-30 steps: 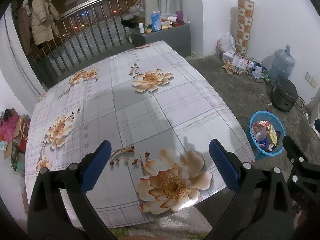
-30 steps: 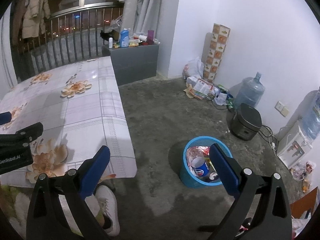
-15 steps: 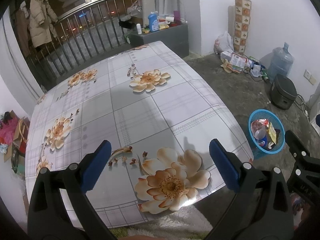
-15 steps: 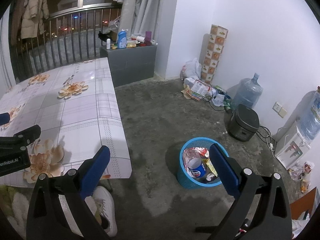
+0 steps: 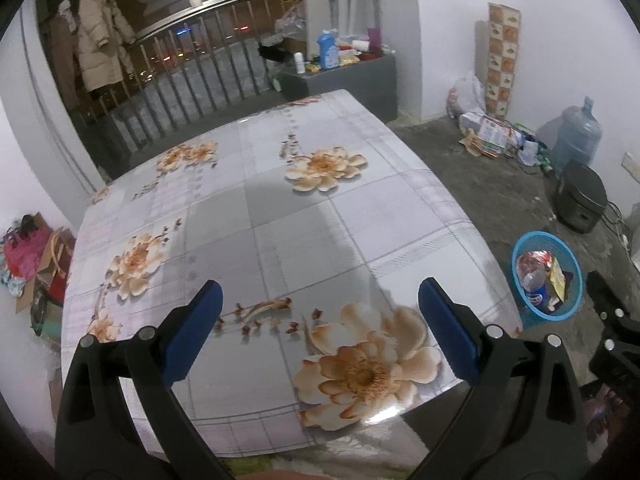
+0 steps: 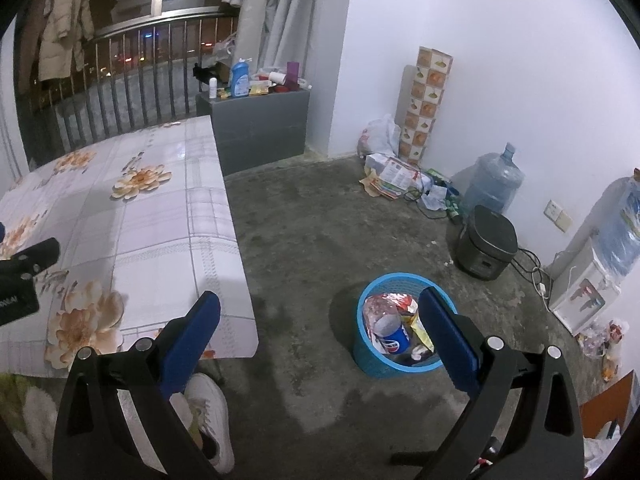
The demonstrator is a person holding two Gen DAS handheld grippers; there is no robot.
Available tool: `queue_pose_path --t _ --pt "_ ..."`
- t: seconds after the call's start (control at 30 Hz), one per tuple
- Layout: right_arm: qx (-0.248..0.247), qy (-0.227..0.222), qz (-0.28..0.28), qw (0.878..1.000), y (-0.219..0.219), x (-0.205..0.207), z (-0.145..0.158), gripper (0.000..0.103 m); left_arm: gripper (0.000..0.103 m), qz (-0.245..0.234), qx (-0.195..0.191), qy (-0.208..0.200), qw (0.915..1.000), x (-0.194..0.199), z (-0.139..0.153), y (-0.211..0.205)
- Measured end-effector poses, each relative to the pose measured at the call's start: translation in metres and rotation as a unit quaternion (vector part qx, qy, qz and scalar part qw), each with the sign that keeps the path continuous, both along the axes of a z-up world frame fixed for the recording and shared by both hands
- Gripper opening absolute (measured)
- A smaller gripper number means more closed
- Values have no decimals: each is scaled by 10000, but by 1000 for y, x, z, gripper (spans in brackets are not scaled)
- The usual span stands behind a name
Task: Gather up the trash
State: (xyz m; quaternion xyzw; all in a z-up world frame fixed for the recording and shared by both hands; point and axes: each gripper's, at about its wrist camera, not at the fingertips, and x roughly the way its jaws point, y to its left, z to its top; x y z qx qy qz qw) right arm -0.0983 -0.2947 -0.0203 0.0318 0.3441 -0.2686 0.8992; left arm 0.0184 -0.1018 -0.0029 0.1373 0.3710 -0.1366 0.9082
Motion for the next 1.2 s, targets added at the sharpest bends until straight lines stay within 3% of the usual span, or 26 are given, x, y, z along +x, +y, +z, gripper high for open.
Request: queue_pose_path --t 0.33,1.2 --pt "17 -23 -18 10000 -4 0 1 97 94 265 3 -66 9996 6 4 14" --pt "-19 -24 -5 10000 -2 1 2 97 94 251 33 -50 9997 5 3 15"
